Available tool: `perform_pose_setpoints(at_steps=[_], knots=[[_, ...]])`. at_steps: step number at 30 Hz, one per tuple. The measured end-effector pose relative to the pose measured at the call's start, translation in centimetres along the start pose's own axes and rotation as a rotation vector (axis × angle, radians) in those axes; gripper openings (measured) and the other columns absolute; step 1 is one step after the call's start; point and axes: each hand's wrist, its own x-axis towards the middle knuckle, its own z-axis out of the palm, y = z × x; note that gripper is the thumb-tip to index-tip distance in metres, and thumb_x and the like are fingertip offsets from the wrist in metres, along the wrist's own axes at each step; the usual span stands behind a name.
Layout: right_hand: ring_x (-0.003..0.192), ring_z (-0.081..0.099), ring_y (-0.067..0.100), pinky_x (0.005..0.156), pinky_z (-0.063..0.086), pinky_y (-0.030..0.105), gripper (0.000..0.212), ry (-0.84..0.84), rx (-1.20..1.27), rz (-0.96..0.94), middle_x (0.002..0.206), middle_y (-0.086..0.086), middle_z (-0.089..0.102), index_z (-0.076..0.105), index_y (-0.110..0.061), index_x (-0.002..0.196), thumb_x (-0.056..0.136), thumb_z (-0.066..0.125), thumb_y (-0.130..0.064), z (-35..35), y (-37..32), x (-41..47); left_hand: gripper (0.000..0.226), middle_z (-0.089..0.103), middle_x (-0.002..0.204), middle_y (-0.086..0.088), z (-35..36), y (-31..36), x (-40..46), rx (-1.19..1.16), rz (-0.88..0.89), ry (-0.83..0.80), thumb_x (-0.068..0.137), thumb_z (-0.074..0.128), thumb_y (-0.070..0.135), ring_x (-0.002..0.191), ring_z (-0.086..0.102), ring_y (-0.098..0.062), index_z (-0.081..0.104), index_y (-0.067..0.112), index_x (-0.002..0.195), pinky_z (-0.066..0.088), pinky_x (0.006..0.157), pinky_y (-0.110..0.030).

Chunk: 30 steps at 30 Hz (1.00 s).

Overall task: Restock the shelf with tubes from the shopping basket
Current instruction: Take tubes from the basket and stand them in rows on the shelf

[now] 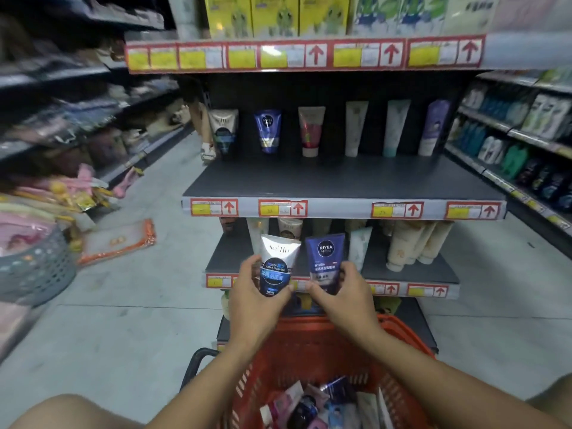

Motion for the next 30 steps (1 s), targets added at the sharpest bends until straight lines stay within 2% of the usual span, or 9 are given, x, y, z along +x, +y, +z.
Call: perform_pose_setpoints(at_steps=[5, 9, 13, 15, 21, 26, 30], knots=[[0.092, 0.068, 0.006, 0.079, 0.060, 0.041, 0.056, 0.082, 0.004, -0.114, 0.101, -0.015, 0.069, 0.053, -0.037, 0.105, 0.068, 0.077, -0.070, -1.4, -5.6, 3.1, 0.082, 0.066, 0.119, 0.012, -1.9, 3.2, 3.8, 0.060, 0.113, 0.101, 0.067, 0.092, 0.048, 0.105, 0.065, -0.007, 0.050, 0.037, 0.136, 0.057, 0.084, -0.024], [0.090, 0.068, 0.006, 0.079, 0.060, 0.042, 0.056, 0.136, 0.007, -0.173, 0.101, -0.015, 0.068, 0.052, -0.036, 0.104, 0.067, 0.078, -0.070, -2.3, -9.5, 6.2, 0.083, 0.067, 0.120, 0.008, -3.0, 6.3, 7.1, 0.025, 0.161, 0.147, 0.068, 0.094, 0.044, 0.105, 0.067, -0.010, 0.050, 0.032, 0.137, 0.060, 0.084, -0.028], [0.095, 0.067, 0.011, 0.083, 0.060, 0.044, 0.057, 0.178, -0.027, -0.213, 0.103, -0.012, 0.066, 0.052, -0.034, 0.106, 0.068, 0.076, -0.069, -3.2, -12.5, 9.8, 0.087, 0.065, 0.128, 0.007, -3.6, 8.9, 10.6, -0.003, 0.178, 0.172, 0.071, 0.095, 0.037, 0.111, 0.065, -0.011, 0.048, 0.024, 0.143, 0.053, 0.083, -0.018], [0.097, 0.066, 0.014, 0.085, 0.059, 0.045, 0.060, 0.191, -0.047, -0.220, 0.106, -0.010, 0.066, 0.052, -0.032, 0.109, 0.068, 0.075, -0.070, -3.6, -13.4, 11.7, 0.088, 0.064, 0.132, 0.005, -3.6, 9.8, 12.4, 0.009, 0.188, 0.198, 0.072, 0.094, 0.039, 0.114, 0.064, -0.012, 0.046, 0.023, 0.144, 0.051, 0.087, -0.021], [0.104, 0.067, 0.019, 0.090, 0.059, 0.046, 0.066, 0.193, -0.120, -0.167, 0.114, -0.005, 0.068, 0.052, -0.028, 0.117, 0.071, 0.078, -0.068, -3.5, -13.8, 16.1, 0.084, 0.066, 0.133, -0.001, -2.6, 10.5, 17.1, 0.106, 0.173, 0.258, 0.073, 0.093, 0.044, 0.116, 0.066, -0.019, 0.048, 0.021, 0.140, 0.056, 0.092, -0.032], [0.102, 0.067, 0.020, 0.085, 0.057, 0.039, 0.065, 0.166, -0.213, -0.134, 0.114, -0.003, 0.069, 0.055, -0.023, 0.117, 0.074, 0.081, -0.064, -2.9, -12.3, 17.9, 0.084, 0.069, 0.130, -0.002, -1.6, 9.6, 19.7, 0.198, 0.126, 0.263, 0.072, 0.093, 0.046, 0.118, 0.067, -0.025, 0.049, 0.019, 0.139, 0.050, 0.089, -0.032], [0.100, 0.067, 0.021, 0.082, 0.058, 0.042, 0.067, 0.175, -0.236, -0.134, 0.113, -0.004, 0.069, 0.053, -0.025, 0.117, 0.072, 0.080, -0.067, -2.4, -11.8, 18.2, 0.082, 0.069, 0.130, -0.004, -0.9, 9.2, 20.3, 0.222, 0.119, 0.273, 0.074, 0.092, 0.044, 0.118, 0.066, -0.027, 0.048, 0.019, 0.140, 0.052, 0.093, -0.037]])
